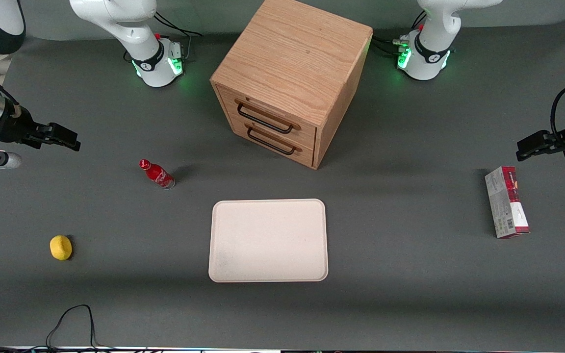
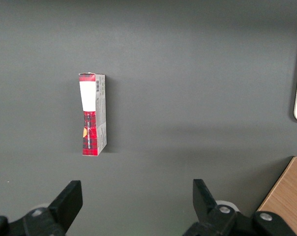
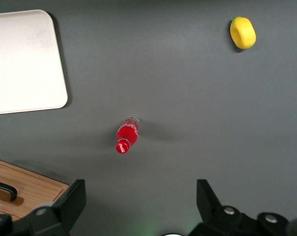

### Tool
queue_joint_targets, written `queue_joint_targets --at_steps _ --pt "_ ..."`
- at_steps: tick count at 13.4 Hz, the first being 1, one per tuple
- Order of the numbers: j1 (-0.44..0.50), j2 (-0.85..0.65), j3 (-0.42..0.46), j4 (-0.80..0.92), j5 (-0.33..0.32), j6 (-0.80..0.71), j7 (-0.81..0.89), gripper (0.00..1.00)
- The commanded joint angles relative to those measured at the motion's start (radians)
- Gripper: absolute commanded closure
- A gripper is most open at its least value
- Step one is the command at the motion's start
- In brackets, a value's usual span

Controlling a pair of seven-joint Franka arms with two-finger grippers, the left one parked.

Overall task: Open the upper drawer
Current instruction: 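Move the right gripper to the upper drawer's black handle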

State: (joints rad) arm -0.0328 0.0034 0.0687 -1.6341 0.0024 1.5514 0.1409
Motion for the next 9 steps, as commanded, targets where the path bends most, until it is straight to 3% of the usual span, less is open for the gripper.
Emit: queue_joint_targets --at_steps 1,5,9 --pt "0.010 -0.013 -0.007 0.006 0.013 -0.007 -0.023 0.00" --pt "0.017 0.062 0.023 0.107 0.031 0.001 -0.008 0.00" --pt "0.021 0.136 0.222 0.198 0.022 -0.013 -0.032 0.00"
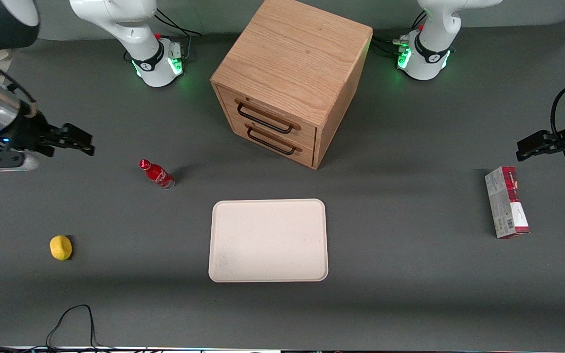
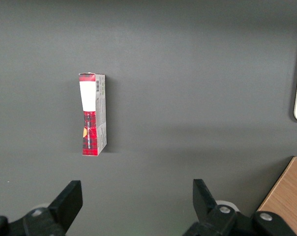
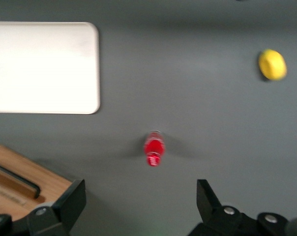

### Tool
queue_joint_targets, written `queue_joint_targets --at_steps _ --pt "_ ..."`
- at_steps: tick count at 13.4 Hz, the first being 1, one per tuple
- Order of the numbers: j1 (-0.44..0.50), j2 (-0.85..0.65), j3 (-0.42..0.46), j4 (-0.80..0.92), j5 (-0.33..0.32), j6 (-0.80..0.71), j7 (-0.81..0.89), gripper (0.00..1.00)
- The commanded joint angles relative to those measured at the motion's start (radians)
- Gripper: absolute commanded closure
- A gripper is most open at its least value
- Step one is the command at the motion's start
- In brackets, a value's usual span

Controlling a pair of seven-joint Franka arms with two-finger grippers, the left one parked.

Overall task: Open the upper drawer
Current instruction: 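Move the right gripper to the upper drawer's black handle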

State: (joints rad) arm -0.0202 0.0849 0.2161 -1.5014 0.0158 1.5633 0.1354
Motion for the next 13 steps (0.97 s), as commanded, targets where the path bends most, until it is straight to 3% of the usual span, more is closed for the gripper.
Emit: queue_joint_targets --at_steps 1,7,10,12,13 --pt "0.008 0.067 0.130 0.072 0.010 -0.025 -0.057 0.00" --pt "0.008 0.151 0.464 0.096 0.010 -0.022 -0.196 0.00" --pt "0.009 0.219 0.496 0.092 0.029 -0.022 -0.359 0.00" --pt "0.009 0.284 0.506 0.084 0.096 -0.016 -0.417 0.00" --pt "0.011 0.312 0.511 0.084 0.095 -0.011 -0.424 0.00"
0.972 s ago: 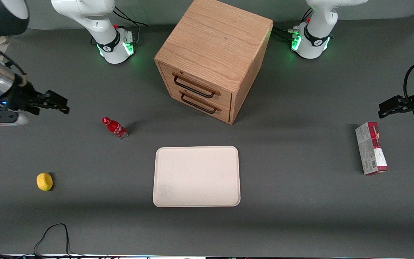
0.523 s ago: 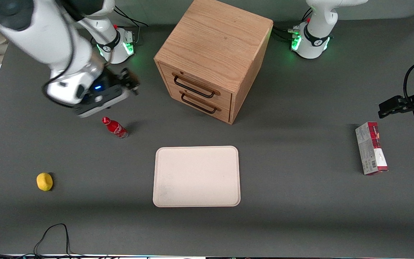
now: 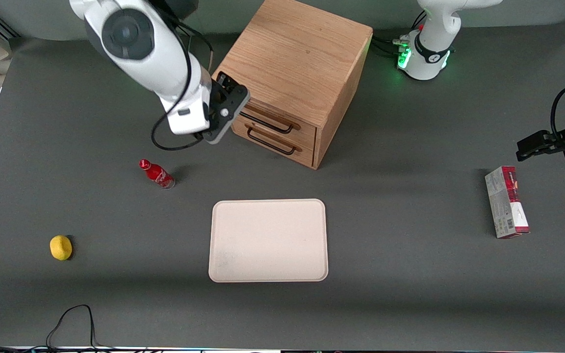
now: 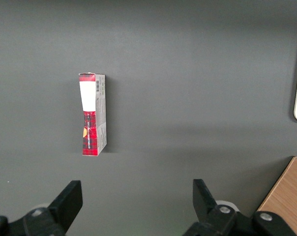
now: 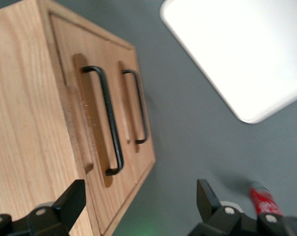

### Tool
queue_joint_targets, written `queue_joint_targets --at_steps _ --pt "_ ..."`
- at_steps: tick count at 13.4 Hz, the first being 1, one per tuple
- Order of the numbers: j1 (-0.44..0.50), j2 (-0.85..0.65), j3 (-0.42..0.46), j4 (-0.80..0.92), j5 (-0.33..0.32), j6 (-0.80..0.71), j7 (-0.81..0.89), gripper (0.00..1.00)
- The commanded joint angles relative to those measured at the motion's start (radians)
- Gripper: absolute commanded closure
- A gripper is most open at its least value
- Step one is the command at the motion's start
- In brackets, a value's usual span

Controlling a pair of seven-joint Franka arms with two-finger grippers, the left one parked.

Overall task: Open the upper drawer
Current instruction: 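Move the right gripper to the upper drawer's black handle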

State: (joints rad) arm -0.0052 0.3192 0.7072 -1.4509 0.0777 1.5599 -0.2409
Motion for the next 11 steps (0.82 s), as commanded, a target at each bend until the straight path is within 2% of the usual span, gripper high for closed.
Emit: queue_joint_targets --at_steps 1,5,7,11 --pt "0.004 0.095 0.032 0.032 0.033 -0.001 -0.049 0.00" --pt "0.011 0.103 0.040 -0.055 0.017 0.087 -0.067 0.00" --pt "0.011 0.101 0.046 -0.112 -0.028 0.146 -0.071 0.00" --pt "0.011 0.103 0.054 -0.166 -0.032 0.209 -0.069 0.00"
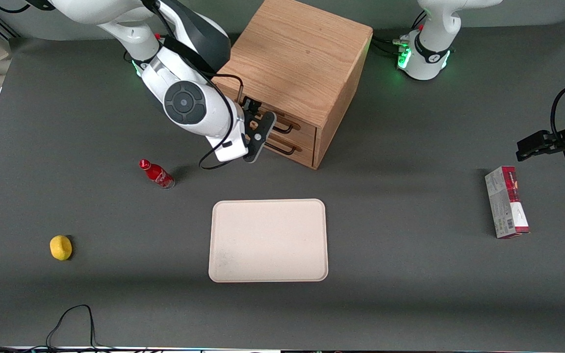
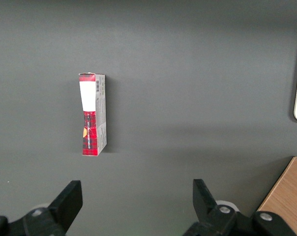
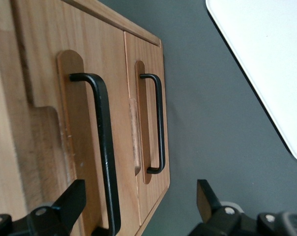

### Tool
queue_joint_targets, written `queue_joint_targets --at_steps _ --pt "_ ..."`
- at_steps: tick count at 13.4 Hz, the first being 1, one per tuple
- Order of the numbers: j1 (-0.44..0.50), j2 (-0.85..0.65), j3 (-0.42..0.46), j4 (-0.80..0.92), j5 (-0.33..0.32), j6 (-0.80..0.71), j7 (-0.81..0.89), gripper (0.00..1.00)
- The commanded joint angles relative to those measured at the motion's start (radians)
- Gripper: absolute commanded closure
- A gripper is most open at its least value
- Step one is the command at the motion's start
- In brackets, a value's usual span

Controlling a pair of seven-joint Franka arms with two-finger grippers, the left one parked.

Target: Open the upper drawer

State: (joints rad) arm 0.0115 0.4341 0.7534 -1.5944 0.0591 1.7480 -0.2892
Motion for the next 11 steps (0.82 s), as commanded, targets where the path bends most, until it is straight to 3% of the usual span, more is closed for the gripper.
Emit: queue_joint_targets --at_steps 1,4,11 --pt "-0.005 -0.012 0.007 -0.028 -0.013 0.022 -0.022 0.00" --pt "-0.005 -0.009 0.007 -0.039 -0.042 0.031 -0.024 0.00" --pt "-0.001 -0.009 0.009 -0.078 -0.044 0.070 -0.027 0.00"
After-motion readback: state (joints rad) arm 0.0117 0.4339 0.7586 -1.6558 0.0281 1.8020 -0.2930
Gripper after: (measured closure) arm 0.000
